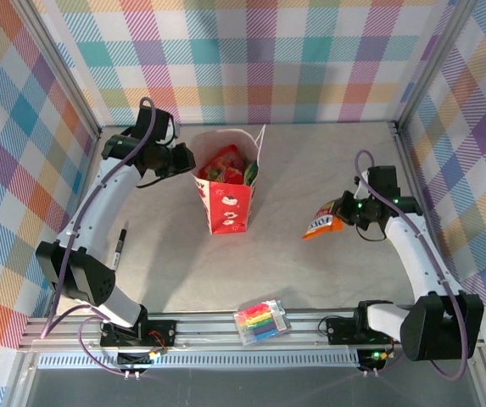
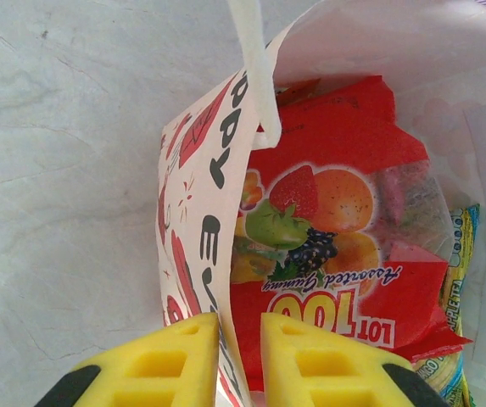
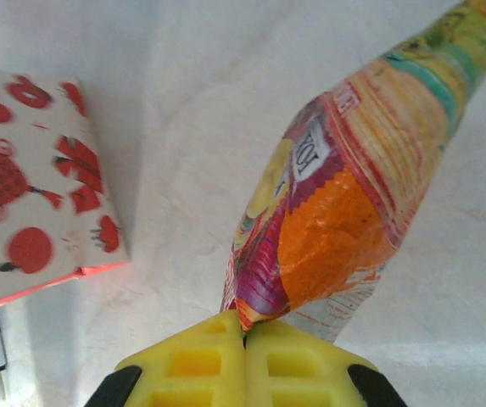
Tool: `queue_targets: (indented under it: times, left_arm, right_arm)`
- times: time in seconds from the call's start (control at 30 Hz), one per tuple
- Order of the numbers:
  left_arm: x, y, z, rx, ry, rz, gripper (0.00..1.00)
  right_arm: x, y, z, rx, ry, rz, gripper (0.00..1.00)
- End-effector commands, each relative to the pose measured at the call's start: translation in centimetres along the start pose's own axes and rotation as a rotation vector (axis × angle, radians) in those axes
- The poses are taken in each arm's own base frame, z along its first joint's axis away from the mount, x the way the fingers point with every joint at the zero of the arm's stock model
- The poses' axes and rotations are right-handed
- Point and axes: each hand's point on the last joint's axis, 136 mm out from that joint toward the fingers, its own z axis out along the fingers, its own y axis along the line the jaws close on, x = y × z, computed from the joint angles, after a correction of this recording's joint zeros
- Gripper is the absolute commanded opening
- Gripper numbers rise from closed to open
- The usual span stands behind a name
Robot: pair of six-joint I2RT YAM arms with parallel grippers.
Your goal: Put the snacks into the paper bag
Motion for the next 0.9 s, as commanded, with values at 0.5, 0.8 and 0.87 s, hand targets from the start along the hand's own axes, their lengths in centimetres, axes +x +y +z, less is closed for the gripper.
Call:
queue_targets:
  times: [0.5,0.8,0.87]
  left_arm:
    - [-0.8,-0.2,-0.8,0.001,-0.015,0.003,0.21]
    - [-0.6,0.3,-0.7,-0.018,-0.009,0.002,0.21]
    - [-0.6,0.3,-0.7,-0.017,-0.009,-0.001,0.21]
  right_arm:
    - [-10.5,21.0,-15.0,-0.265,-0.442,-0.421,0.00]
    - [-9.9,30.4,-20.0,-0.451,-0.545,-0.615,0.00]
    - [-9.2,32.7,-20.1,-0.509,-0.532,-0.656,0.00]
